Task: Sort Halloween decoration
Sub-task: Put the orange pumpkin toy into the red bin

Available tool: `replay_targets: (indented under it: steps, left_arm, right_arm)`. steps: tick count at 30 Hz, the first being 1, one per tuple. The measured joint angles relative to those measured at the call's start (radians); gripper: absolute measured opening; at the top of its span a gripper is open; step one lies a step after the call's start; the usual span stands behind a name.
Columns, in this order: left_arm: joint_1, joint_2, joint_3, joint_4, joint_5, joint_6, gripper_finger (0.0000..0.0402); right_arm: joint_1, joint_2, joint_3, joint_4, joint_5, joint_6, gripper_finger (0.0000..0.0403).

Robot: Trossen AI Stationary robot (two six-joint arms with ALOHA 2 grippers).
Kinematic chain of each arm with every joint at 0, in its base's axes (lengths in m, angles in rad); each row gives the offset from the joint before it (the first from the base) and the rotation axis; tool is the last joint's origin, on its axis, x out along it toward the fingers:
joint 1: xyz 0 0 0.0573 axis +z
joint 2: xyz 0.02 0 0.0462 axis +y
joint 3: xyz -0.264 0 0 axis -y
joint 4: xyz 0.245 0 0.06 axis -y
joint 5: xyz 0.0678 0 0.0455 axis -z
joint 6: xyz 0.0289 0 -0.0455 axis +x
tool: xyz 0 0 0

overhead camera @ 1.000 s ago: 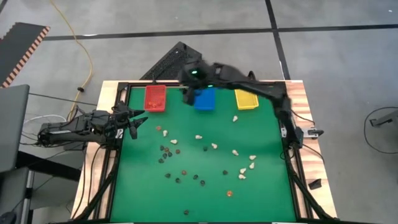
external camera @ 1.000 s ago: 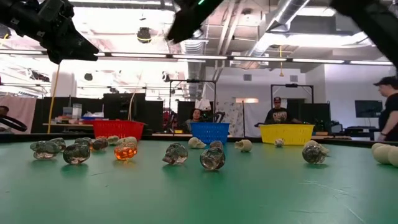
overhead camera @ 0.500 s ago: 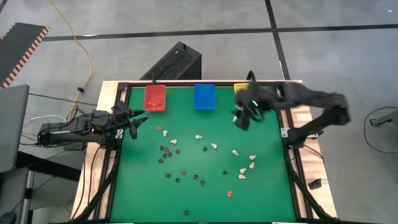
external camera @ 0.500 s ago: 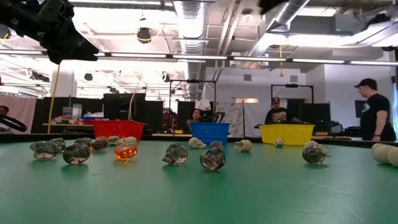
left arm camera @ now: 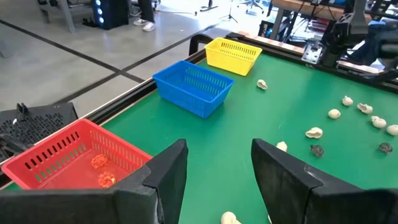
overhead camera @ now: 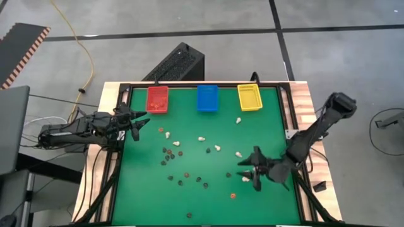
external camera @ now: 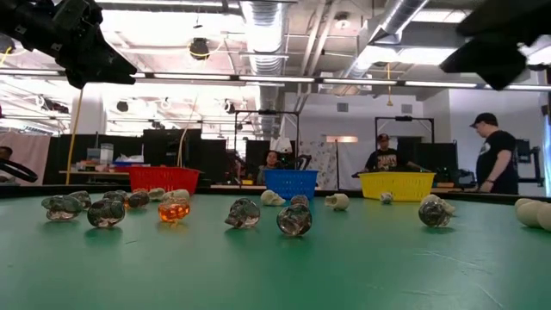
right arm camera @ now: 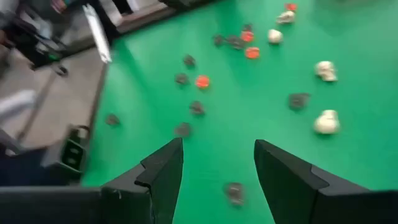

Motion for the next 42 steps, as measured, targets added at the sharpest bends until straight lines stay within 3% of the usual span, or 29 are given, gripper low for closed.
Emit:
replay_targets:
  steps: [3,8,13,19,26,33,42]
  left_arm:
    - [0.0,0.0,0.0,0.0,0.0,0.0,0.0169]
    - [0.0,0.0,0.0,0.0,0.0,0.0,0.0169]
    - [0.0,0.0,0.0,0.0,0.0,0.0,0.0169]
    - [0.0,0.0,0.0,0.0,0.0,0.0,0.0169]
    - [0.0,0.0,0.0,0.0,-0.001,0.0,0.0169]
    - [0.0,0.0,0.0,0.0,-0.001,0.0,0.0169]
    - [0.0,0.0,0.0,0.0,-0.001,0.0,0.0169]
  right_arm:
    - [0.052,0.096,-0.012,0.09,0.046,0.014,0.0228]
    - [0.089,0.283,-0.012,0.292,0.034,0.053,0.0228]
    - [0.084,0.456,-0.012,0.517,-0.051,0.047,0.0228]
    - [0.084,0.627,0.004,0.615,-0.069,0.068,0.0228]
    - [0.082,0.752,0.084,0.621,-0.041,0.07,0.0228]
    - [0.094,0.779,0.117,0.574,-0.03,0.06,0.0228]
    - [0.143,0.777,0.118,0.421,-0.052,0.235,0.0228]
